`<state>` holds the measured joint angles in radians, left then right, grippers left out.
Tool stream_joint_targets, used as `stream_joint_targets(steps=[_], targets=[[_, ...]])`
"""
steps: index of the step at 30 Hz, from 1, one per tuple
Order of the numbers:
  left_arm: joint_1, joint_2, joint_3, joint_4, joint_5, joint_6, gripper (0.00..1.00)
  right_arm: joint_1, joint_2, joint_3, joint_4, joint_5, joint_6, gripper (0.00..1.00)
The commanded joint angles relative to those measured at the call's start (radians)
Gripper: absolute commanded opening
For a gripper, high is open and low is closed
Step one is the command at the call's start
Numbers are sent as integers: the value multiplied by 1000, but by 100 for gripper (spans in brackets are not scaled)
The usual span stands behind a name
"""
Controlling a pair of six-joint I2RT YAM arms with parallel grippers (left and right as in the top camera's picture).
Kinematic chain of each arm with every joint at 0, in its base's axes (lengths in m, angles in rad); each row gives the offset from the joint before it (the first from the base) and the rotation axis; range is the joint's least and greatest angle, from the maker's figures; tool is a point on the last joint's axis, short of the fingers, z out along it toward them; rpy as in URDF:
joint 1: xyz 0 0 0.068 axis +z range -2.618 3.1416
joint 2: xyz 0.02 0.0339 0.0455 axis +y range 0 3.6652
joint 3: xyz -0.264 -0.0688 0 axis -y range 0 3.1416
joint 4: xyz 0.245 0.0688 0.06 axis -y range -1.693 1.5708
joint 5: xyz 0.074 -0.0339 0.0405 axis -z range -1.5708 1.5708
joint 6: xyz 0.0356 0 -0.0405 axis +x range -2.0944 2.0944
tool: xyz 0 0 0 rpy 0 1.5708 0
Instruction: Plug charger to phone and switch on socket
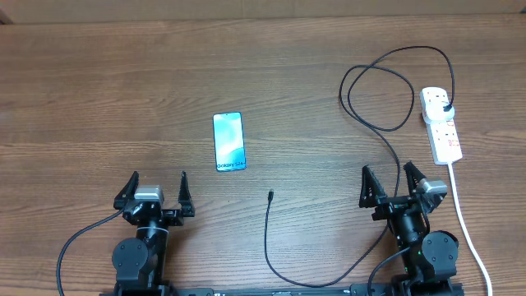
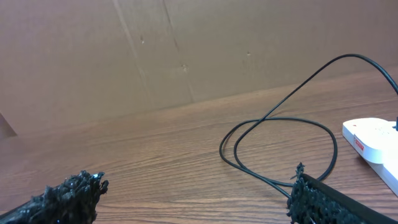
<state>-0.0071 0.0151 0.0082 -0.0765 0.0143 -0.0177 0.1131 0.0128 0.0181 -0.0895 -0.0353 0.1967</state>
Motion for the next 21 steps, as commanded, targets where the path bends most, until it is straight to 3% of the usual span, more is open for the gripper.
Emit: stream_joint_targets(steps=[1,9,13,17,21], targets=[[-5,-10,-3,-2,2,22,100,6,-11,-10,8,11,-16,100],[-5,-10,-3,3,2,22,99,5,-11,-10,8,11,-16,100],[-5,-10,11,-1,99,11,100,5,-11,-10,8,11,-16,100],[-5,-10,66,-111,185,-151,99,5,-11,-10,8,11,-16,100],[-5,-9,150,-243,220,-189,100,5,-11,-10,8,11,-16,100]])
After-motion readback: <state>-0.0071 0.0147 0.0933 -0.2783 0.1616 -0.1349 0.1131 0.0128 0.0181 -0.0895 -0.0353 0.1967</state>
